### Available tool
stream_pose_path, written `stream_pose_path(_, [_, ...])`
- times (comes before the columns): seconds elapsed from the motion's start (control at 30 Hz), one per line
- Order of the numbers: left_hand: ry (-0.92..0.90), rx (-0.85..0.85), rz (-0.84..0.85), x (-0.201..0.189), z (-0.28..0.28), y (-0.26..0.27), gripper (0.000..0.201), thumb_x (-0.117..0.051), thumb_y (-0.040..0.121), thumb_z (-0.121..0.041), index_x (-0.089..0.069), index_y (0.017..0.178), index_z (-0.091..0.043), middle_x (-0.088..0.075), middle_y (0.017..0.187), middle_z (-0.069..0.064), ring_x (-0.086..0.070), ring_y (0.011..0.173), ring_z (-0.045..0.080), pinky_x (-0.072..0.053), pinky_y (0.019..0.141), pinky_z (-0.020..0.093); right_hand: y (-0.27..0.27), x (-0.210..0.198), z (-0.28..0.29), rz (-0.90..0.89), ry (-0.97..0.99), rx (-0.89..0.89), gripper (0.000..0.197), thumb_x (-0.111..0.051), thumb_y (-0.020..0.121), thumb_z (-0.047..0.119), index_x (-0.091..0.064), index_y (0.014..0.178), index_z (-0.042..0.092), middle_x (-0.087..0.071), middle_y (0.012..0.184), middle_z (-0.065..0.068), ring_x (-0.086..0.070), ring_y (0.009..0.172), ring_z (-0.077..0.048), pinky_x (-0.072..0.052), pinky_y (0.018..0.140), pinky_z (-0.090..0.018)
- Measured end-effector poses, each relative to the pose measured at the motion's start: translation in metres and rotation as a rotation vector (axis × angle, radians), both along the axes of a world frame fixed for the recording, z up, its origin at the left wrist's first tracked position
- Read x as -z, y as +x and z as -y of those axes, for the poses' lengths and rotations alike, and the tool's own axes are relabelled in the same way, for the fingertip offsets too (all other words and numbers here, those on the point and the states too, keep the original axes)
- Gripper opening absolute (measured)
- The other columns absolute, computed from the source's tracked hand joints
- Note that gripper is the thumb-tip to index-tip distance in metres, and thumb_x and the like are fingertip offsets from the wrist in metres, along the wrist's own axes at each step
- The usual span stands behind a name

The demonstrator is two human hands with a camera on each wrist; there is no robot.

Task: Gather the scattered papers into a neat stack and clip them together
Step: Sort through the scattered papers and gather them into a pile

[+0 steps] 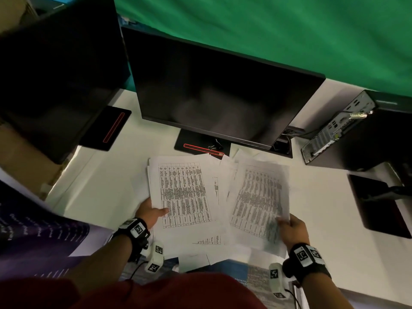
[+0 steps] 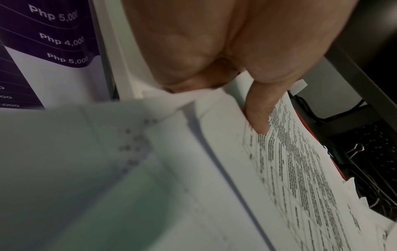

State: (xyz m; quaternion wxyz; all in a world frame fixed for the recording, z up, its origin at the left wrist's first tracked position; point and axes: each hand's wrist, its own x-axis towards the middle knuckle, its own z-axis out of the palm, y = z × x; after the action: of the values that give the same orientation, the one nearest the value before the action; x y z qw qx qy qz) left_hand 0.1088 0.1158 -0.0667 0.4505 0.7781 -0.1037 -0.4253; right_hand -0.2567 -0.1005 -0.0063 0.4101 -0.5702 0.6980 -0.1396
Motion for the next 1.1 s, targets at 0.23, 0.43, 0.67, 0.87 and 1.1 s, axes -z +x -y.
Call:
stream_pose_path(0.23, [-0.025,-0.022,-0.025,0.002,0.0,0.0,0.053,-0.078,0.075,0.0,-0.061,0.123,-0.013,-0.071,0.11,0.003,-0.066,0.105,0.026,-0.047,0.1,0.041,-0.027,-0.016,0.004,0.314,-0.086,0.355,0.013,-0.063,0.092,0.01,-0.069,0.103,0.009,-0.067,0.089,-0.014,-0.061,0.074,-0.027,-0.049,0.076,-0.034])
stream_pose_path(0.43, [-0.014,-0.01,-0.02,0.001,0.0,0.001,0.052,-0.077,0.076,-0.002,-0.061,0.124,-0.014,-0.07,0.114,0.002,-0.065,0.104,0.023,-0.046,0.099,0.038,-0.012,-0.017,0.009,0.593,-0.016,0.431,0.012,-0.062,0.093,0.001,-0.066,0.103,0.004,-0.069,0.09,-0.009,-0.065,0.078,-0.023,-0.057,0.072,-0.032])
stream_pose_path(0.67, [-0.006,0.008,-0.013,0.003,-0.002,0.002,0.052,-0.078,0.076,-0.006,-0.061,0.123,-0.018,-0.07,0.115,-0.001,-0.064,0.107,0.021,-0.045,0.103,0.044,0.044,-0.002,-0.015,0.328,0.093,0.112,0.012,-0.061,0.091,0.005,-0.07,0.099,0.006,-0.073,0.086,-0.01,-0.068,0.08,-0.031,-0.056,0.082,-0.044])
stream_pose_path(0.87, [-0.063,-0.018,-0.048,0.001,-0.001,0.001,0.044,-0.078,0.075,-0.007,-0.066,0.117,-0.017,-0.073,0.109,0.001,-0.068,0.102,0.021,-0.048,0.1,0.043,0.093,0.006,-0.028,-0.038,0.17,-0.323,0.021,-0.058,0.092,0.019,-0.067,0.11,0.012,-0.07,0.105,-0.006,-0.065,0.096,-0.027,-0.051,0.084,-0.034])
stream_pose_path(1.1, [-0.08,0.018,-0.04,-0.007,-0.004,-0.002,0.042,-0.077,0.074,0.001,-0.065,0.102,-0.028,-0.071,0.101,-0.005,-0.066,0.1,0.021,-0.048,0.097,0.038,0.111,0.008,-0.032,-0.062,0.178,-0.415,0.013,-0.07,0.085,0.022,-0.068,0.093,0.011,-0.072,0.092,-0.007,-0.069,0.087,-0.029,-0.059,0.076,-0.041])
